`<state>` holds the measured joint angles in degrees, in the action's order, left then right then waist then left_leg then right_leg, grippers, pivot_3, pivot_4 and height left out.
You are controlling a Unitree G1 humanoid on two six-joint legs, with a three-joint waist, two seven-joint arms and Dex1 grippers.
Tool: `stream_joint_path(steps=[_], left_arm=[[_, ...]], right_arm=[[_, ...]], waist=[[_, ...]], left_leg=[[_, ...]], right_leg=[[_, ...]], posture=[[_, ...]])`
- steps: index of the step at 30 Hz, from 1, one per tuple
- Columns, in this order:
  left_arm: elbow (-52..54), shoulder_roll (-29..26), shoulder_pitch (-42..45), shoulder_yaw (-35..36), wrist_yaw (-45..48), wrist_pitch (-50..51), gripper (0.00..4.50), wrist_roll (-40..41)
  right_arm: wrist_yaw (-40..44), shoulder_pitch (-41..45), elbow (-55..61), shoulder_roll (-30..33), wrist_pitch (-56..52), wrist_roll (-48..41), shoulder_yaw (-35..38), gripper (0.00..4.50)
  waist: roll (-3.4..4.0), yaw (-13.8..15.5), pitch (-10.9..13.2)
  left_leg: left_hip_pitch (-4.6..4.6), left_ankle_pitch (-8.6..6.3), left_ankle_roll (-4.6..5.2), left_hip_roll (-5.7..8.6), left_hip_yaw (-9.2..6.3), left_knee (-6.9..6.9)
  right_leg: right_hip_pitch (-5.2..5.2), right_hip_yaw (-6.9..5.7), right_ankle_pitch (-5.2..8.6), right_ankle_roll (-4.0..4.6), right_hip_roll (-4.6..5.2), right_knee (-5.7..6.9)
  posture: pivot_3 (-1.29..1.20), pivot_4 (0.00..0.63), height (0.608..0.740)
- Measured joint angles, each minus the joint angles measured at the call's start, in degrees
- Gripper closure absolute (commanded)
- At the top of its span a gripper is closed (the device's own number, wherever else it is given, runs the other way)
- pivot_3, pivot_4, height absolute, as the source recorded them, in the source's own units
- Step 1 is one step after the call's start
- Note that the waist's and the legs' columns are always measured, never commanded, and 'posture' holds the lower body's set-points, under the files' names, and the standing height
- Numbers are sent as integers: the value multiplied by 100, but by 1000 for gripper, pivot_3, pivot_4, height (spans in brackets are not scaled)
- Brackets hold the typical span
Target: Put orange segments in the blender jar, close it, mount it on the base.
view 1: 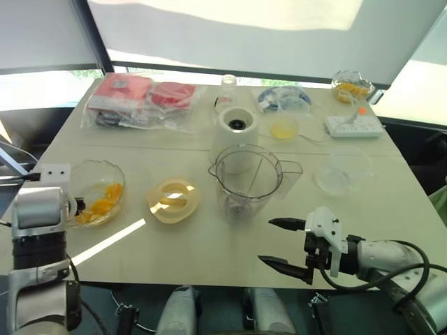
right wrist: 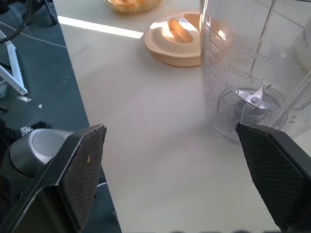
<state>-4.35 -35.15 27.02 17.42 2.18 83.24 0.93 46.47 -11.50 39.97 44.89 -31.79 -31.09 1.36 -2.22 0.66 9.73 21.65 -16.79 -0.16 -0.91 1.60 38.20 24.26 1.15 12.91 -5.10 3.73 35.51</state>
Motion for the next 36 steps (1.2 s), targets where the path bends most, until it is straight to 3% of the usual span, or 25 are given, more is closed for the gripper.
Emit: stream_joint_path(steps=[17,20,24,32,35,36], left_arm=[[-724,430,282,391,-734,-775,1140,-153],[-780,467,279,444,-814,-792,2021,-158],[-928,496,267,564,-906,-919,4102,-158],[-974,496,265,607,-1024,-1098,4102,-171],[-914,496,241,566,-1005,-1090,3268,-168],[-876,496,237,541,-1002,-1079,2744,-168]], right_arm=[[-170,-140,45,0,-26,-6,6,0],[-170,-137,45,0,-26,-6,28,0],[-170,-117,45,0,-26,-5,28,0],[-161,-89,40,1,-25,4,29,0],[-159,-89,33,1,-19,28,29,0],[-158,-89,29,1,-15,42,30,0]], waist=[[0,-17,0],[1,-22,-1],[1,-11,-1],[1,-5,-1],[1,-10,-1],[1,-18,-1]], left_leg=[[0,-1,-1,-2,-1,-2],[0,-1,-2,-2,-1,-3],[0,-1,-2,-2,-2,-3],[6,-2,-4,3,0,-4],[11,-3,-5,3,0,-5],[13,-3,-6,3,0,-6]], right_leg=[[1,1,-2,1,16,-1],[2,1,-2,1,17,0],[2,1,-2,2,20,-2],[5,-2,-3,2,41,-5],[10,-1,-3,2,44,-6],[13,-1,-3,2,45,-7]], posture=[[0,150,740],[0,150,740],[0,150,740],[0,150,740],[0,150,740],[0,150,740]])
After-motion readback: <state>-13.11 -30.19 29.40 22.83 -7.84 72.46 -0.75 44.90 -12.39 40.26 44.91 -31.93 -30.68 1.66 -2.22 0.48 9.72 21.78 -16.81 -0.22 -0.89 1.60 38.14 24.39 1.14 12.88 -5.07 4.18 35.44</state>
